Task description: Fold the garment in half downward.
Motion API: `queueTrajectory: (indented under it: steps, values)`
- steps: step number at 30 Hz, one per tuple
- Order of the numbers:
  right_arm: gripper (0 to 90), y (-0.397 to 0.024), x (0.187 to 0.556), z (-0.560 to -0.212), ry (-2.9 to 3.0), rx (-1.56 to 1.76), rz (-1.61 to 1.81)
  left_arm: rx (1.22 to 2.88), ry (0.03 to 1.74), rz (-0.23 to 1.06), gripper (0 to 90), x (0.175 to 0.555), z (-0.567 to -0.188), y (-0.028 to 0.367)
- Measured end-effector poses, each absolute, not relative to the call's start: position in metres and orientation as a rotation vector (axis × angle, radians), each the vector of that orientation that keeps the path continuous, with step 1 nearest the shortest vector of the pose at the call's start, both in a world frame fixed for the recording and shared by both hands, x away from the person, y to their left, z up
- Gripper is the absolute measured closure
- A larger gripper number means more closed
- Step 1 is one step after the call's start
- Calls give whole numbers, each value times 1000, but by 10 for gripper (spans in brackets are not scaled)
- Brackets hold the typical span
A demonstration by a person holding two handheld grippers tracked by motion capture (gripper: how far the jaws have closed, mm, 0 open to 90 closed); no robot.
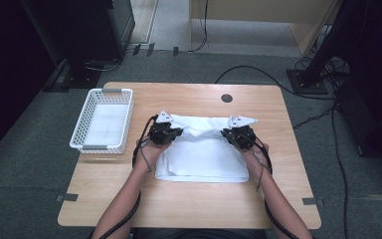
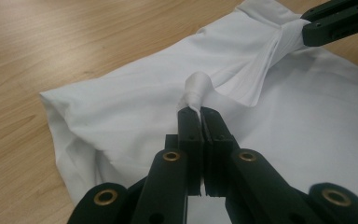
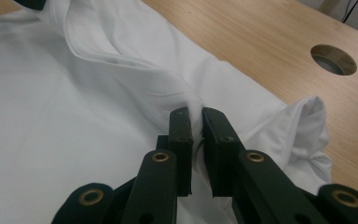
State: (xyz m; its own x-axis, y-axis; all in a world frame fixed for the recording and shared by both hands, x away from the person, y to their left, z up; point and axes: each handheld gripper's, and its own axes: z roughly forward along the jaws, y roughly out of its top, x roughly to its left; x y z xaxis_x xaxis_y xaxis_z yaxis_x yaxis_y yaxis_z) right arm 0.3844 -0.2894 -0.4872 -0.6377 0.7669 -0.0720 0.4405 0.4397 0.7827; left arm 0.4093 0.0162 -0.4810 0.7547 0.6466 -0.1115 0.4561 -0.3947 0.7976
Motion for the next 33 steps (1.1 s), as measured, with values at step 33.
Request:
queueTrajectory:
  steps: [33]
  values:
    - [834, -292, 309, -510, 2418, 1057, 1074, 2215, 792, 223, 898, 344, -505, 22]
